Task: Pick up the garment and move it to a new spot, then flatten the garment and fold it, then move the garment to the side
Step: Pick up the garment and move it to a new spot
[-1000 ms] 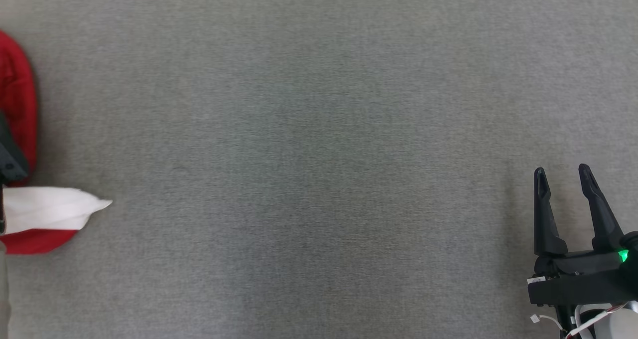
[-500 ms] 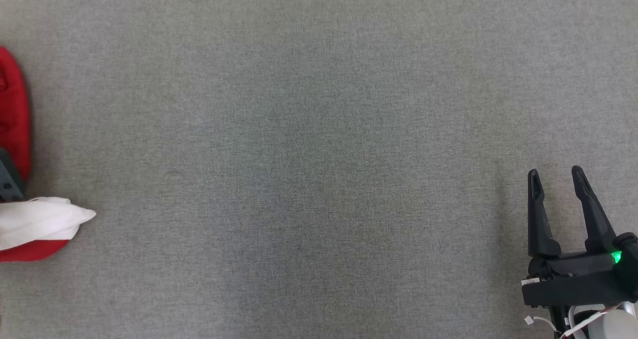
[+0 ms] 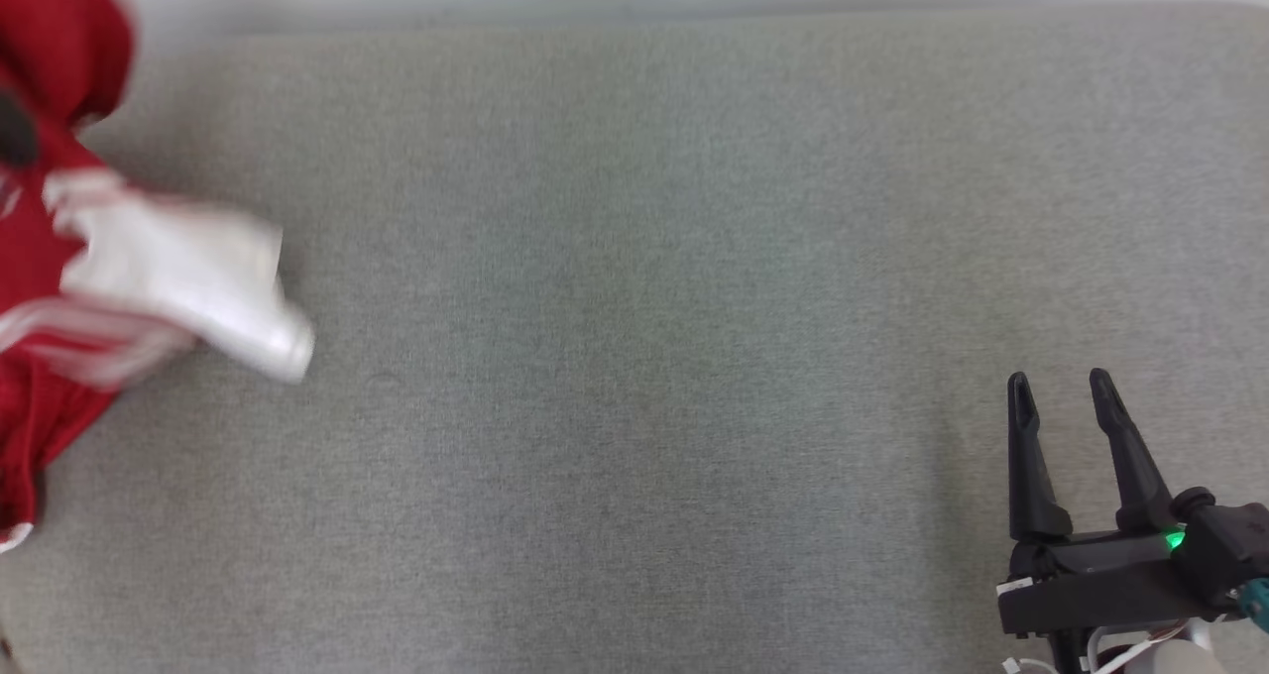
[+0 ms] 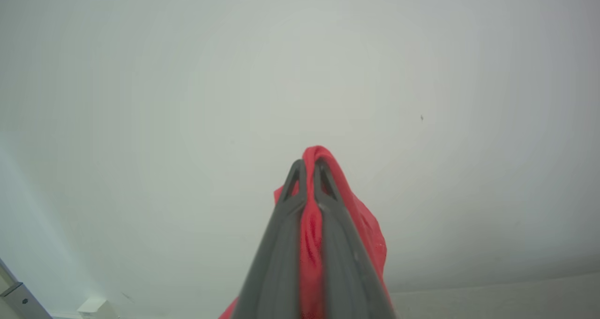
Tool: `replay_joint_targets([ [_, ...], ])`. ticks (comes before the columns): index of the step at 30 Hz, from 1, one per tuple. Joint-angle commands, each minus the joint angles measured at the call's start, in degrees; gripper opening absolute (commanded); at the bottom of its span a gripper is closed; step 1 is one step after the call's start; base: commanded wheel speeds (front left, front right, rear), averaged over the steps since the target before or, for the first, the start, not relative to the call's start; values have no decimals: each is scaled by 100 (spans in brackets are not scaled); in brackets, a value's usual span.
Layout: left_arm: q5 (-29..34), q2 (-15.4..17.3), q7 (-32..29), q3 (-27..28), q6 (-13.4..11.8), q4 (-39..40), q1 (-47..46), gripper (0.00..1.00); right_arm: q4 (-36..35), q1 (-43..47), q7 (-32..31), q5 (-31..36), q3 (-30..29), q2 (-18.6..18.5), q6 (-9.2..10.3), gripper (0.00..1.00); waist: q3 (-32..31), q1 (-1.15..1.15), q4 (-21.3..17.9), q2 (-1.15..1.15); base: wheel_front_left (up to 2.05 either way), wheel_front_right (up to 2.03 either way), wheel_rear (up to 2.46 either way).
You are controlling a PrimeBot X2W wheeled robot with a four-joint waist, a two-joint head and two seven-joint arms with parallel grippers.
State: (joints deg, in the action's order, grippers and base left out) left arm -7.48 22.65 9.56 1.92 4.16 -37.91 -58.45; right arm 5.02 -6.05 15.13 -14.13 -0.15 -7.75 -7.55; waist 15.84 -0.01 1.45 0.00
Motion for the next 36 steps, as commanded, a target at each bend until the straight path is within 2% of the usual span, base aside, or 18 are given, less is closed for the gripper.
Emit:
replay_joint_targets([
  [1,31,-95,-27,-132,62,316,-213,0,32,47,4,-40,4,61,12,100,-275,1,-125,0,0,0,0],
  [4,51,-169,-122,-307,123,674,-410,0,64,67,4,-41,31,118,12,100,-355,1,-243,0,0,0,0],
  [7,12,-385,-327,-600,187,1147,-666,0,102,83,4,-52,29,199,12,100,-434,1,-466,0,0,0,0],
  [12,-94,-762,-640,-1083,266,1676,-1057,0,141,34,4,-45,16,321,12,100,-457,1,-984,0,0,0,0],
  [13,-106,-897,-716,-1273,277,1769,-1160,0,174,-18,5,-73,31,353,12,100,-444,1,-1225,0,0,0,0],
  [22,-347,-1567,-672,-1891,308,1636,-1527,0,270,-80,4,-172,-5,460,12,100,-350,1,-1997,0,0,0,0],
  [28,-555,-1799,-548,-2124,274,1492,-1182,0,279,-49,4,-191,-75,478,12,100,-302,1,-2055,0,0,0,0],
  [36,-913,-1806,-190,-2029,-116,1229,452,0,306,-21,4,-114,-115,481,12,100,-320,1,-1750,0,0,0,0],
])
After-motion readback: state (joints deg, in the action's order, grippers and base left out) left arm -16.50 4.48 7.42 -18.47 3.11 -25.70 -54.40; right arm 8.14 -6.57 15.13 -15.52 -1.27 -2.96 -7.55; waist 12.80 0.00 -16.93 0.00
